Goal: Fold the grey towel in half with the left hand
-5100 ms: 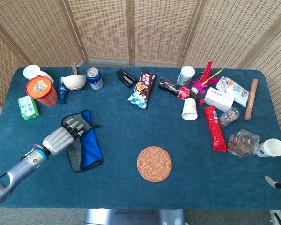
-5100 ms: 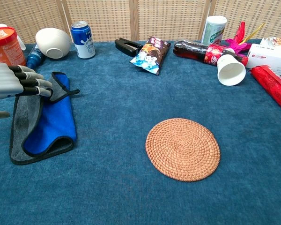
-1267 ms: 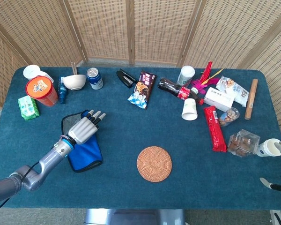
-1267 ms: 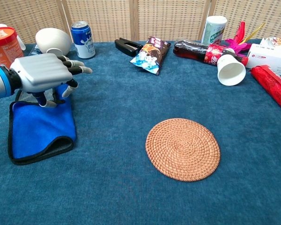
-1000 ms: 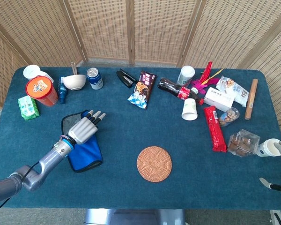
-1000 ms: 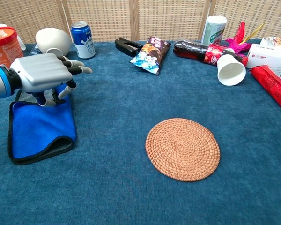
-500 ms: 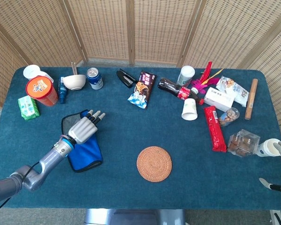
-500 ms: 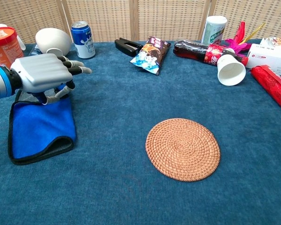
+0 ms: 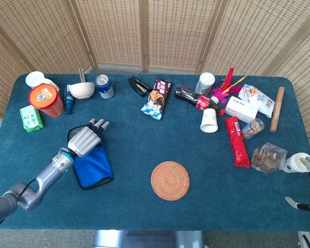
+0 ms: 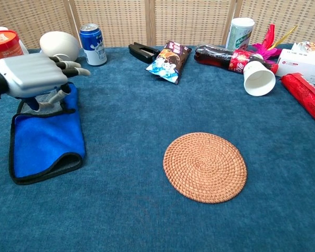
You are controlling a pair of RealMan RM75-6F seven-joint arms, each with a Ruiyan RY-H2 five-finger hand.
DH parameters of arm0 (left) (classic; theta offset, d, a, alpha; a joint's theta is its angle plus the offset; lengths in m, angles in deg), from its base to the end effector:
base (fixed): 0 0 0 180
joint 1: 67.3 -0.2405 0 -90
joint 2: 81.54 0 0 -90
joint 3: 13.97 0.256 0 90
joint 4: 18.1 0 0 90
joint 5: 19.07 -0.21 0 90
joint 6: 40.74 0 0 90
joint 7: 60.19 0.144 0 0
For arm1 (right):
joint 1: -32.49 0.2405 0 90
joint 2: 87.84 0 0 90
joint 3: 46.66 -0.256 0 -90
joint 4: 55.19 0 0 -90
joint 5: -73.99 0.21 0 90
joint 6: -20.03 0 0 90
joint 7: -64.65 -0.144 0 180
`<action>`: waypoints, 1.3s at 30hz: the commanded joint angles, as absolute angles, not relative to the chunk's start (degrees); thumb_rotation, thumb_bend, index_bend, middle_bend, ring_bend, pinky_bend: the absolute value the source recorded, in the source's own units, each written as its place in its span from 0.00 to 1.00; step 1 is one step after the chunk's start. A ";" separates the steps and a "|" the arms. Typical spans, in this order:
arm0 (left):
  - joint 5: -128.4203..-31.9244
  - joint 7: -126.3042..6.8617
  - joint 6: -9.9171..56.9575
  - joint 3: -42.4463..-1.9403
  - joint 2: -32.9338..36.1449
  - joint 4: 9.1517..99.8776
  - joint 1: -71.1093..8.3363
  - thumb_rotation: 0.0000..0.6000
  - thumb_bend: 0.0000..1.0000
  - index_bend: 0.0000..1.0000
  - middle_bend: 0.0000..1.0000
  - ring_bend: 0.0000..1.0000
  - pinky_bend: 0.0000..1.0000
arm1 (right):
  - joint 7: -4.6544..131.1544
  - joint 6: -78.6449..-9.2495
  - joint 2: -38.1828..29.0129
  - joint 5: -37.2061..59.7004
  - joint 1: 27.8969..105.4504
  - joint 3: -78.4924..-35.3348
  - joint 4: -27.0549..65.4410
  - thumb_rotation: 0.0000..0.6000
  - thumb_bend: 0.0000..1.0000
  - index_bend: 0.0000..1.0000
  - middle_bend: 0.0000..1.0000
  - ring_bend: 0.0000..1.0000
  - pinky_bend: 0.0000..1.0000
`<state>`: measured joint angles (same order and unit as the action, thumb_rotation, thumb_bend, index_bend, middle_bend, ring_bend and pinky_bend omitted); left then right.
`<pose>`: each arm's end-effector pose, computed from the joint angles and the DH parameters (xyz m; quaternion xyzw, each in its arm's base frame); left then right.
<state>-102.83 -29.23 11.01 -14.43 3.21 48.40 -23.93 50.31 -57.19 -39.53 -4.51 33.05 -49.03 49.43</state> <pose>-0.2190 0.3645 0.0085 -0.8628 -0.0581 -0.1870 0.4661 -0.3208 -0.1506 0.2126 0.5104 -0.5281 0.3614 0.5745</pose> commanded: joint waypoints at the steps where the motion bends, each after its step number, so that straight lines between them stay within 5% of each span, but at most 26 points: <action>1: -102.57 -29.60 11.25 -14.34 2.61 48.20 -24.33 1.00 0.52 0.65 0.00 0.00 0.18 | 50.55 -57.17 -39.45 -4.53 33.07 -48.98 49.48 1.00 0.00 0.00 0.00 0.00 0.00; 5: -102.33 -30.42 11.37 -14.16 1.98 47.76 -24.79 1.00 0.52 0.62 0.00 0.00 0.18 | 51.03 -57.03 -39.26 -4.33 33.17 -48.97 49.52 1.00 0.00 0.00 0.00 0.00 0.00; 12: -102.74 -32.47 12.05 -14.46 1.37 47.64 -24.83 1.00 0.51 0.37 0.00 0.00 0.17 | 51.53 -56.69 -39.11 -4.00 33.36 -48.95 49.61 1.00 0.00 0.00 0.00 0.00 0.00; 17: -100.31 -31.69 9.98 -15.29 0.48 49.35 -24.53 1.00 0.49 0.30 0.00 0.00 0.15 | 51.26 -56.75 -39.20 -3.92 33.33 -48.98 49.64 1.00 0.00 0.00 0.00 0.00 0.00; 27: -93.18 -25.98 7.03 -16.87 -1.25 54.31 -24.33 1.00 0.14 0.16 0.00 0.00 0.13 | 50.70 -56.75 -39.44 -4.13 33.30 -48.90 49.56 1.00 0.00 0.00 0.00 0.00 0.00; 35: -92.42 -24.71 8.79 -17.17 -1.83 55.67 -24.49 1.00 0.11 0.13 0.00 0.00 0.14 | 50.41 -56.95 -39.53 -4.46 33.21 -48.80 49.61 1.00 0.00 0.00 0.00 0.00 0.00; 39: -90.99 -24.67 8.50 -17.41 -1.76 56.13 -24.60 1.00 0.02 0.02 0.00 0.00 0.10 | 50.24 -56.90 -39.62 -4.59 33.20 -48.71 49.61 1.00 0.00 0.00 0.00 0.00 0.00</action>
<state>-91.67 -24.69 8.77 -17.28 -1.76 55.85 -24.55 50.24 -56.90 -39.62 -4.60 33.21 -48.71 49.61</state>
